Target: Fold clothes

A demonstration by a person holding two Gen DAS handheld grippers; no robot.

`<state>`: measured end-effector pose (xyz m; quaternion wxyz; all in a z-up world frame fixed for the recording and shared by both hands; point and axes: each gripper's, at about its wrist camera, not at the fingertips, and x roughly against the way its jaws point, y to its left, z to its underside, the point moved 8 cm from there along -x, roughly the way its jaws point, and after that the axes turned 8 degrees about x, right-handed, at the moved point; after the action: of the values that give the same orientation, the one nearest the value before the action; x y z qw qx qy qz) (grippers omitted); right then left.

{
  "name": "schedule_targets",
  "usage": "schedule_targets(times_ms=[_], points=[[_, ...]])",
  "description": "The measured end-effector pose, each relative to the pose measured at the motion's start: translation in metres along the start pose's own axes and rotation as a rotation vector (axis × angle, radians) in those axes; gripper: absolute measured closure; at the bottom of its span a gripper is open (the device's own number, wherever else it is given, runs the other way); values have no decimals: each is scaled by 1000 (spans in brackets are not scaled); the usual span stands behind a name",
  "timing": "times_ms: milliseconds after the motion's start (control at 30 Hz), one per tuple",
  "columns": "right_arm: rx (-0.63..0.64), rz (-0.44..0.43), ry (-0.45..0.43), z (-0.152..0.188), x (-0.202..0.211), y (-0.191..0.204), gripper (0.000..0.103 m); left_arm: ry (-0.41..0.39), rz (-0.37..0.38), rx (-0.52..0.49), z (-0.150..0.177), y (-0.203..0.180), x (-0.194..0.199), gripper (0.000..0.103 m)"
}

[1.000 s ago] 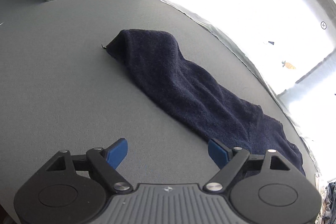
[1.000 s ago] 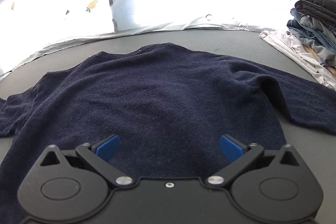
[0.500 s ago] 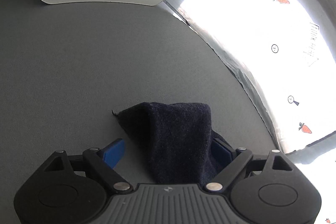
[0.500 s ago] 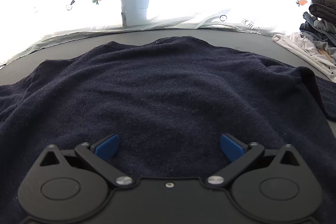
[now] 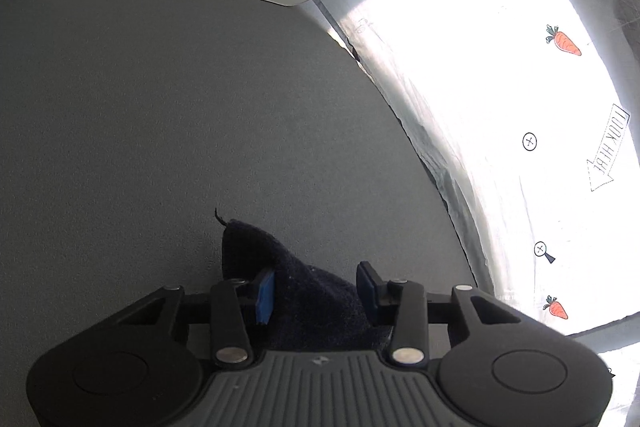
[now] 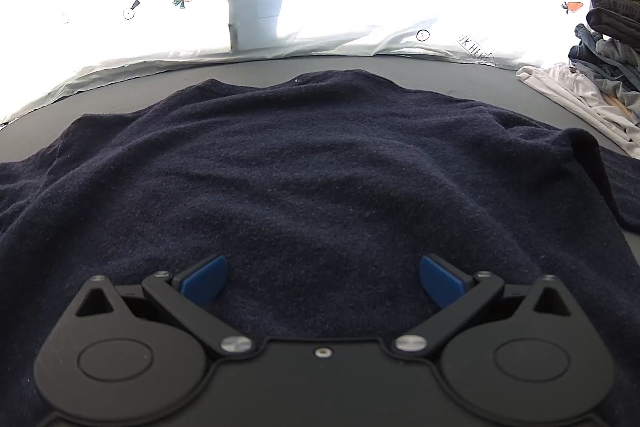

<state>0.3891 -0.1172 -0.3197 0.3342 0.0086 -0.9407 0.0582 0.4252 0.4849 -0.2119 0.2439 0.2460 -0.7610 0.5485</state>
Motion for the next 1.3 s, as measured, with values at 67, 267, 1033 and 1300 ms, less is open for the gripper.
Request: schedule_targets(times_ms=[67, 267, 1033, 1300], points=[[-1, -1, 0, 0, 0, 0, 0, -31, 44, -39, 2, -17, 7, 92], [-2, -2, -1, 0, 0, -1, 0, -180, 126, -259, 1, -64, 55, 96], [-2, -3, 0, 0, 0, -2, 0, -119, 61, 137, -13, 84, 65, 19], [-2, -2, 0, 0, 0, -1, 0, -13, 98, 295, -32, 82, 33, 35]])
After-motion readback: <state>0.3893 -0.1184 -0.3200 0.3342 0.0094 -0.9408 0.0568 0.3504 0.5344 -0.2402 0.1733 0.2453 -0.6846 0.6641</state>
